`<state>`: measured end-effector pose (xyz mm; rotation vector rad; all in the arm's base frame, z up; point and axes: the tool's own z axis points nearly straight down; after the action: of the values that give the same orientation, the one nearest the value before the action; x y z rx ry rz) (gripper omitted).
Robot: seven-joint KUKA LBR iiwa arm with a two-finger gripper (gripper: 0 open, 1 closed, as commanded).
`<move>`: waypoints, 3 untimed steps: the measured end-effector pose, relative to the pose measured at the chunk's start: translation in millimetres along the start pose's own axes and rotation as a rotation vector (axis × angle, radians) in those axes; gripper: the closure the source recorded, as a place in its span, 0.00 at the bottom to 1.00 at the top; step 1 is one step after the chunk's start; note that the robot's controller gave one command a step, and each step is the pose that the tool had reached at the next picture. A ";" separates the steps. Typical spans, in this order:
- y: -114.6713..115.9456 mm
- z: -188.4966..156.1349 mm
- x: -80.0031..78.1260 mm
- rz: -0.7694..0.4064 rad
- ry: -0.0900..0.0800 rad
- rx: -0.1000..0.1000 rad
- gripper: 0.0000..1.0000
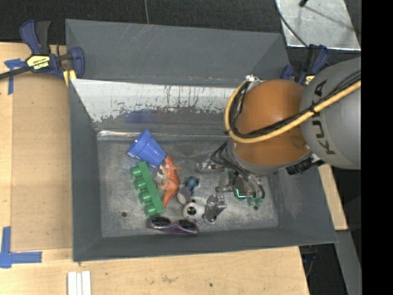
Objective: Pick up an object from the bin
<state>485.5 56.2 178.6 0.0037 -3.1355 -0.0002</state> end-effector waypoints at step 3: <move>-4.9 96.9 -28.5 -0.208 0.007 -0.005 1.00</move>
Offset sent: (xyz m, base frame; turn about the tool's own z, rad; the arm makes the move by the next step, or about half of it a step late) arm 0.0140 -0.0195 0.0087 -0.1767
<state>513.4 51.3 81.5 0.3288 -3.1107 -0.0097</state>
